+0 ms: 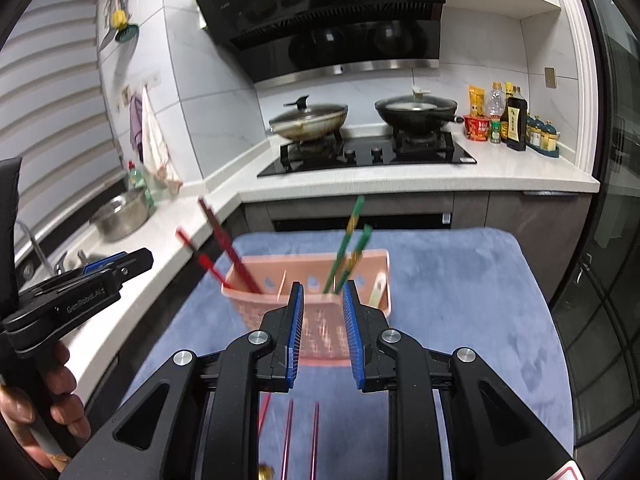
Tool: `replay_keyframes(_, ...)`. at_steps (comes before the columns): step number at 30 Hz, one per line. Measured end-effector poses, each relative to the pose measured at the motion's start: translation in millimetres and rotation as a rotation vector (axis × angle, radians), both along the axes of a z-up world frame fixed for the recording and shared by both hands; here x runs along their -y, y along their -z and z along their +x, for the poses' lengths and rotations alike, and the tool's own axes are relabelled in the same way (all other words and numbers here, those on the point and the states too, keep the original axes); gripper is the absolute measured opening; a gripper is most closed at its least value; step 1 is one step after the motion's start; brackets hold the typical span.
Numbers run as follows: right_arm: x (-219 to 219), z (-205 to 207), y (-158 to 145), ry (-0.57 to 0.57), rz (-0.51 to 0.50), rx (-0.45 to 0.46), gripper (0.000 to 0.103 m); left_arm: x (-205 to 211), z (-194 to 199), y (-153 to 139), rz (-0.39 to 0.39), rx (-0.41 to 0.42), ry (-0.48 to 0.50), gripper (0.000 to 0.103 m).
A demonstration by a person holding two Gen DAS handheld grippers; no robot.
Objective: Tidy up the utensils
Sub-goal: 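Move both open tools back down to the remaining utensils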
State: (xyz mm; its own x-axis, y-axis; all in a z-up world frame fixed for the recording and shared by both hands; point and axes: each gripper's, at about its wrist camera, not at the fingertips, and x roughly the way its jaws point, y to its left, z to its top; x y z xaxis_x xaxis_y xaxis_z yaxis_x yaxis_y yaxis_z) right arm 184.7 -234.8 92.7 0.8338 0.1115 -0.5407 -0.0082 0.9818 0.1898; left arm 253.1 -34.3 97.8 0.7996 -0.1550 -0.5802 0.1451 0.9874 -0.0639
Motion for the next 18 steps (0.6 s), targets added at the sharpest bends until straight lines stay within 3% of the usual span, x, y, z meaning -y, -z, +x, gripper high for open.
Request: replay_keyframes(18, -21, -106, 126, -0.006, 0.026, -0.303, 0.021, -16, -89, 130, 0.054, -0.267, 0.031, 0.033)
